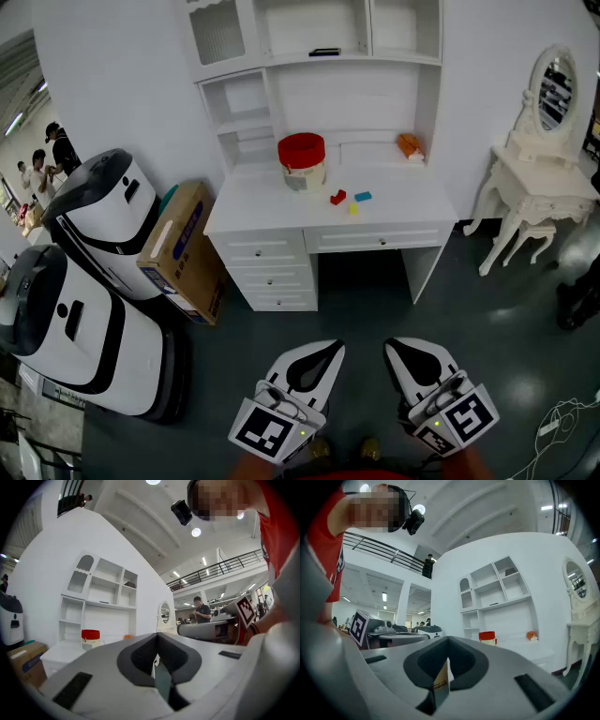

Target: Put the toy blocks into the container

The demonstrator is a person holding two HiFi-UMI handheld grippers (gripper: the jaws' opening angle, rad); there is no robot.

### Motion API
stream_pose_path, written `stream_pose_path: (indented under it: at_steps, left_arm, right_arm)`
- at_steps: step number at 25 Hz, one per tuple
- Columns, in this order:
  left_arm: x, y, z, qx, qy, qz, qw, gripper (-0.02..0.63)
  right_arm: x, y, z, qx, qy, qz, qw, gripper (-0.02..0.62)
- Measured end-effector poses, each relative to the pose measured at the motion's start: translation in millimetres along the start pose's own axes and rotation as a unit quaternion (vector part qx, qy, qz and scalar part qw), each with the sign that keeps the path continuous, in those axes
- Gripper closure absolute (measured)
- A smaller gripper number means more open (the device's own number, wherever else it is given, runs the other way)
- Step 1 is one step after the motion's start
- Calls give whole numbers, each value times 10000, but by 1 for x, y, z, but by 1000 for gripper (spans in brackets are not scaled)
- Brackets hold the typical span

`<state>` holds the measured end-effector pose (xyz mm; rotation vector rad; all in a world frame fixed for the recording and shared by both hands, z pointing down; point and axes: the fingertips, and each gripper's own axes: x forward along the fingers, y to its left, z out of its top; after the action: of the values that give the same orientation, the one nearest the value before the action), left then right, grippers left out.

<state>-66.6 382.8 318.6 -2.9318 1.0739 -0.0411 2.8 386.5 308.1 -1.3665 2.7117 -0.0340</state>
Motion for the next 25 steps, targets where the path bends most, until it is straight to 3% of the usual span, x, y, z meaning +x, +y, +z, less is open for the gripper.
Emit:
stream_pose_path:
  at_steps: [14,18,25]
  left_arm:
    - [-2,1,-2,-30,19,-8,10000,586]
    - [0,7,1,122,-185,42,9997,586]
    - [-3,25,-6,-13,-3,135,9999,586]
  right_arm:
    - [1,3,-2,-45,11,21,10000,584]
    - [3,4,-1,13,-60,16,10000,580]
    - [18,2,-1,19,-41,-58,10000,577]
